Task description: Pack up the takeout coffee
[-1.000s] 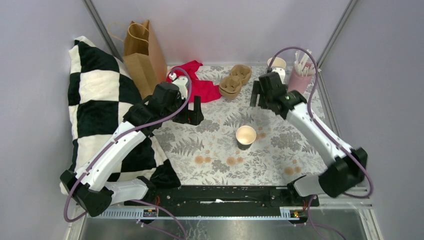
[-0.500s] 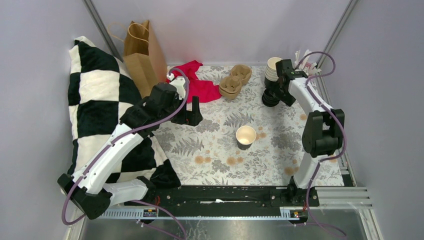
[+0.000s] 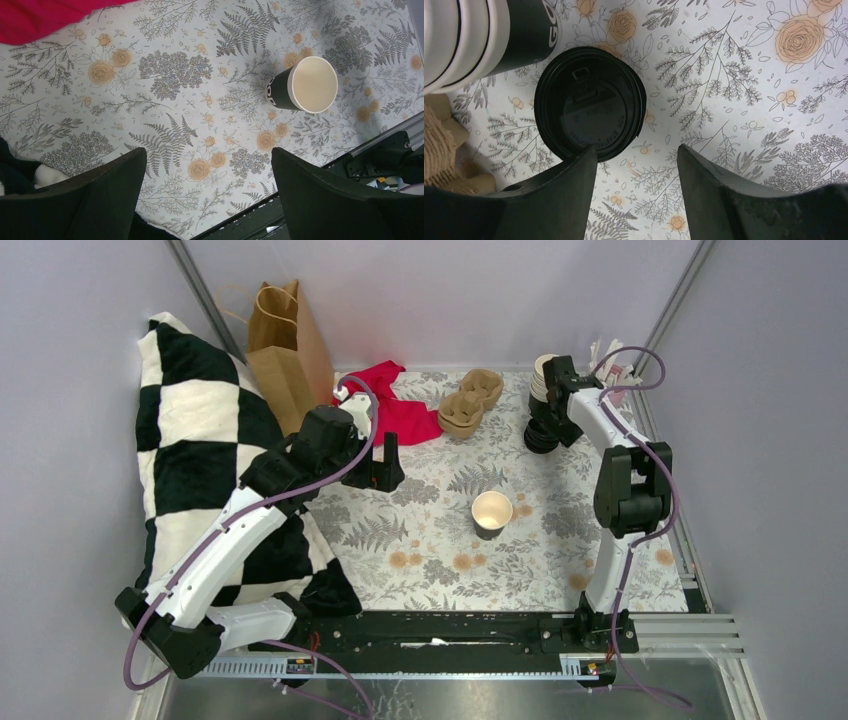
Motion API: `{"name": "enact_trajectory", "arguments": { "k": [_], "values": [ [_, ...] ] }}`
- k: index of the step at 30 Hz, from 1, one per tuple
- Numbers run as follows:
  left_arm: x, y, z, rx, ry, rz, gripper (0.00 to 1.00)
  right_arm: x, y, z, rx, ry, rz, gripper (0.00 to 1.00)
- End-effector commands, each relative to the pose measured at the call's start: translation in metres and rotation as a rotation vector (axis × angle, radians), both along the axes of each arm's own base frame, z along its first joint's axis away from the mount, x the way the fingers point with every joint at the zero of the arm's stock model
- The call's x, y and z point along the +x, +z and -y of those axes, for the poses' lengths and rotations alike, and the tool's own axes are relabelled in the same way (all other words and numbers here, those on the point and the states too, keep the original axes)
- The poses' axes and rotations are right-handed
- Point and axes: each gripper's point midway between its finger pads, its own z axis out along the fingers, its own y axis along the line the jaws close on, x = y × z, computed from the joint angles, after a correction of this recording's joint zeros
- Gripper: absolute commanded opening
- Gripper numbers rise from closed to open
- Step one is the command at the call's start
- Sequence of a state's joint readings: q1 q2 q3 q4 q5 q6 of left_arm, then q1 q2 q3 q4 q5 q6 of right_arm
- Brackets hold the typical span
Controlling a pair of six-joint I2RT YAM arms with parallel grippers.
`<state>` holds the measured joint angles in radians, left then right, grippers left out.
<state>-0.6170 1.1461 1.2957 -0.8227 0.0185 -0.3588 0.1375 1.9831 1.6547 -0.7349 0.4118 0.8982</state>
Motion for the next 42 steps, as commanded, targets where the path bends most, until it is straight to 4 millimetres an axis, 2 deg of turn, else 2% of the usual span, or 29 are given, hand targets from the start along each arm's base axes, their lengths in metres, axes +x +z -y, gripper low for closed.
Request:
{"name": "enact_trajectory", "arguments": {
  "k": [1,5,11,20,27,37,42],
  "values": [
    [0.003,0.015,-0.001,-0.004,-0.006,0.055,0.99,0.01,0.006,0.008,-0.049,-0.065,0.03,0.66],
    [0.004,0.015,0.0,-0.002,-0.007,0.054,0.99,0.01,0.0,0.01,-0.054,-0.082,0.013,0.64],
    [0.003,0.012,-0.001,0.001,-0.005,0.045,0.99,0.008,-0.004,0.009,-0.05,-0.085,0.0,0.49],
    [0.002,0.011,-0.001,0.0,-0.004,0.045,0.99,0.008,-0.005,0.01,-0.056,-0.091,-0.002,0.48],
    [0.001,0.01,-0.002,0.001,-0.005,0.044,0.99,0.01,-0.008,0.01,-0.06,-0.087,-0.007,0.4],
    [0.001,0.01,-0.002,0.003,-0.008,0.048,0.99,0.017,-0.008,0.01,-0.068,-0.077,-0.008,0.36],
    [0.0,0.011,-0.003,0.004,-0.01,0.053,0.99,0.018,-0.011,0.012,-0.084,-0.07,-0.022,0.31]
  ]
}}
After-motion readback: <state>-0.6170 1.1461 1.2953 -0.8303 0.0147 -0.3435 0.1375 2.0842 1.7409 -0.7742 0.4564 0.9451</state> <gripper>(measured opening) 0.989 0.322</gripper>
